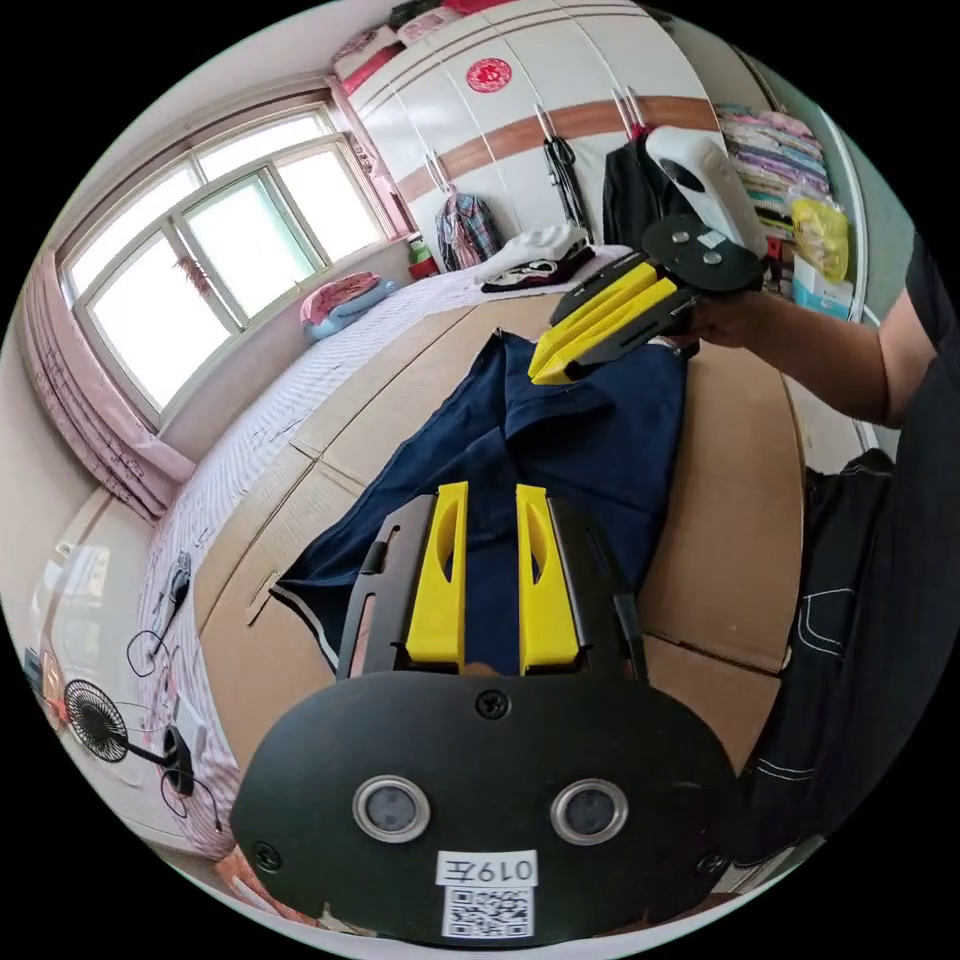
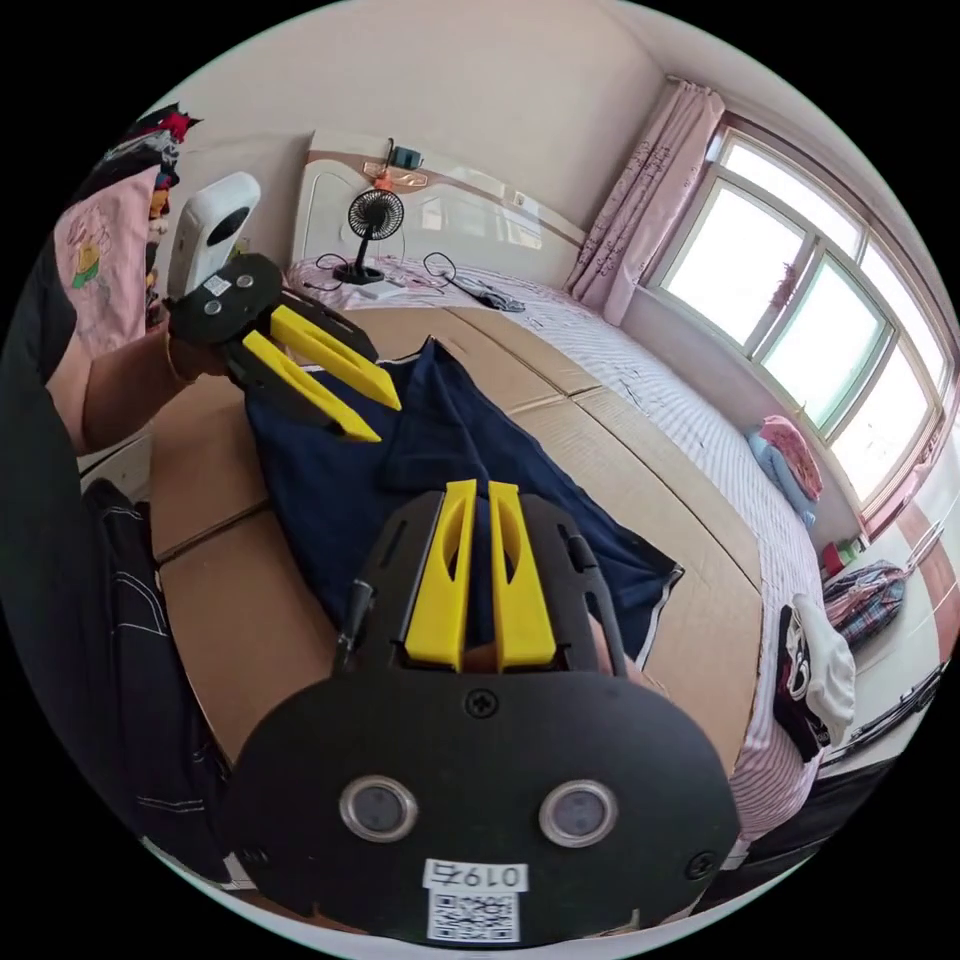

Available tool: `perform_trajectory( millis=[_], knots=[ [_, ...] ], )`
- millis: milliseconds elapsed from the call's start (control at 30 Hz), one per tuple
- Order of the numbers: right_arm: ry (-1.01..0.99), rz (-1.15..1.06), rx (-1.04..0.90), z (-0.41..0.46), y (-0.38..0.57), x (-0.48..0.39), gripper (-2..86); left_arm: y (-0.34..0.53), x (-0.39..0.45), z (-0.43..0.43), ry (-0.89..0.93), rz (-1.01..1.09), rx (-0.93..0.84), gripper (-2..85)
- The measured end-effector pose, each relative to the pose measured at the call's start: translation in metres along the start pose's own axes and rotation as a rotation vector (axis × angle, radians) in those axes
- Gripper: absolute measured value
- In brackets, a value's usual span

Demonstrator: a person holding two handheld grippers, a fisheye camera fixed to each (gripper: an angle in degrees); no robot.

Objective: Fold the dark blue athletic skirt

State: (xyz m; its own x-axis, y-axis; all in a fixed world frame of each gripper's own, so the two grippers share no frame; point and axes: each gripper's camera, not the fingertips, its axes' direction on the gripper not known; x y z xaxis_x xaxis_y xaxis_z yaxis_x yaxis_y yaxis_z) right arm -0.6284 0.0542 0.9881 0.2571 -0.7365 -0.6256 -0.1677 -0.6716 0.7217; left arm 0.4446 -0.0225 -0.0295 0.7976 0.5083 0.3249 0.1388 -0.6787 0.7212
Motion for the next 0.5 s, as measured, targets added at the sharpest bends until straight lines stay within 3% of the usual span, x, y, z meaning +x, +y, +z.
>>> perform_trajectory(
  millis=[133,267,500],
  knots=[
    [0.163,0.029,-0.011,0.006,-0.023,-0.042,-0.9,-0.03,0.054,0.023,-0.042,0.113,-0.095,6.9],
    [0.095,0.137,0.015,-0.001,-0.034,-0.057,-0.9,-0.053,0.084,0.038,-0.173,0.182,-0.185,4.0],
    [0.062,0.166,0.015,-0.009,-0.048,-0.088,-0.9,-0.077,0.099,0.041,-0.17,0.177,-0.205,1.6]
  ],
)
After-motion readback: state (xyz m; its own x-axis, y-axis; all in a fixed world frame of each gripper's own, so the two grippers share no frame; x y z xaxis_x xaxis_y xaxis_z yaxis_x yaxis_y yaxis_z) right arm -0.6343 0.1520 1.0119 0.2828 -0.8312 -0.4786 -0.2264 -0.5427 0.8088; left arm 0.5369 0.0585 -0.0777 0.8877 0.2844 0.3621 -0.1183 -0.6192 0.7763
